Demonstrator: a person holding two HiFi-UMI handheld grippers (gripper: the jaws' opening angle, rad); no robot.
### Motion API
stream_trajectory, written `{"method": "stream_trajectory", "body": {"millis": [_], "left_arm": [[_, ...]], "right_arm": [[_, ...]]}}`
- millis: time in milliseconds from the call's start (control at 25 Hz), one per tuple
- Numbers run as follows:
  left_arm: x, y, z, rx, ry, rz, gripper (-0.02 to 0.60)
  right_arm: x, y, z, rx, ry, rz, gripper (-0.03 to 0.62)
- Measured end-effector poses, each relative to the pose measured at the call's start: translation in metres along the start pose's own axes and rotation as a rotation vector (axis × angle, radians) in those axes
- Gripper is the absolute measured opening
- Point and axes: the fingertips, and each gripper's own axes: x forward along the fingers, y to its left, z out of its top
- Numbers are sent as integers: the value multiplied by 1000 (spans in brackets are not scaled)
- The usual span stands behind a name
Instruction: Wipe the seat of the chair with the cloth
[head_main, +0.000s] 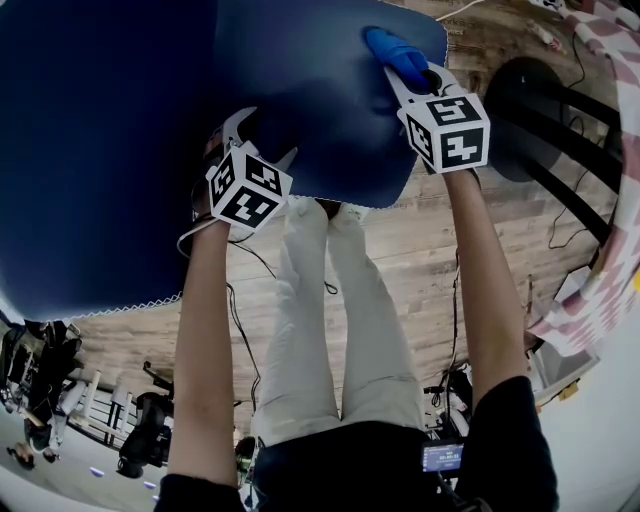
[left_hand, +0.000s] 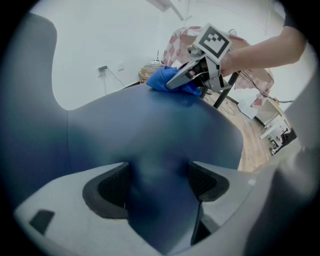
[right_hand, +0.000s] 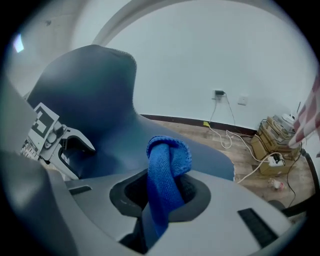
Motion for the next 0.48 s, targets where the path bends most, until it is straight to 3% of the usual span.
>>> {"method": "stream_trajectory", "body": {"millis": [480], "left_arm": [[1,-2,1,-3,0,2,368]], "right_arm": [[46,92,35,-57,-11,162,61]]}}
